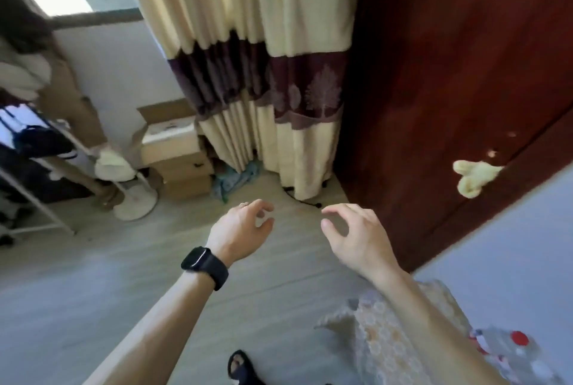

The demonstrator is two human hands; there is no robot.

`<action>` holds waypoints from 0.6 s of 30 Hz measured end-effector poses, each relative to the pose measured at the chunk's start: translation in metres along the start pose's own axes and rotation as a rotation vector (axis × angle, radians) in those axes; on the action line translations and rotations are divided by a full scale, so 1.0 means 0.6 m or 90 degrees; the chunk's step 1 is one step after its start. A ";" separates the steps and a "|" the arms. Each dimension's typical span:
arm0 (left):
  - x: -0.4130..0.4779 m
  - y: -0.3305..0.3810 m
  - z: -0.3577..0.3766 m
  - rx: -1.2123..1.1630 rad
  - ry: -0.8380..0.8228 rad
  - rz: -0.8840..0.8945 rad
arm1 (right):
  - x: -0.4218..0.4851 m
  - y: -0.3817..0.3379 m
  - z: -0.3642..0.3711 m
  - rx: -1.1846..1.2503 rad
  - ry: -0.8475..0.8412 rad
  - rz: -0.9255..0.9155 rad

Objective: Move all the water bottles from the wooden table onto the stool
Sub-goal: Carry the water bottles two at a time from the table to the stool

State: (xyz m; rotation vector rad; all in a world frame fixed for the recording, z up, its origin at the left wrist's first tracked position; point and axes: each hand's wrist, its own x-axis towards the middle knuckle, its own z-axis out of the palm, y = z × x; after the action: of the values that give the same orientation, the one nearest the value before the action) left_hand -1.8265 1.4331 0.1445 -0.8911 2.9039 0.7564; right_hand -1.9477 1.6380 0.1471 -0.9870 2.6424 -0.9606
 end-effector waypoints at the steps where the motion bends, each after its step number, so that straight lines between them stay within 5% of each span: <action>1: -0.024 -0.043 -0.028 -0.013 0.035 -0.045 | 0.016 -0.044 0.024 0.004 -0.029 -0.043; 18: -0.603 -0.685 -0.380 -0.035 0.463 -0.578 | -0.084 -0.860 0.516 0.031 -0.344 -0.631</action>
State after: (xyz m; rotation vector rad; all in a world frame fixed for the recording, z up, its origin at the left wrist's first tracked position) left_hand -1.2764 1.2238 0.2166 -2.6346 2.3796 0.4604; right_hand -1.5245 1.2137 0.2229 -2.2238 1.6171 -0.7044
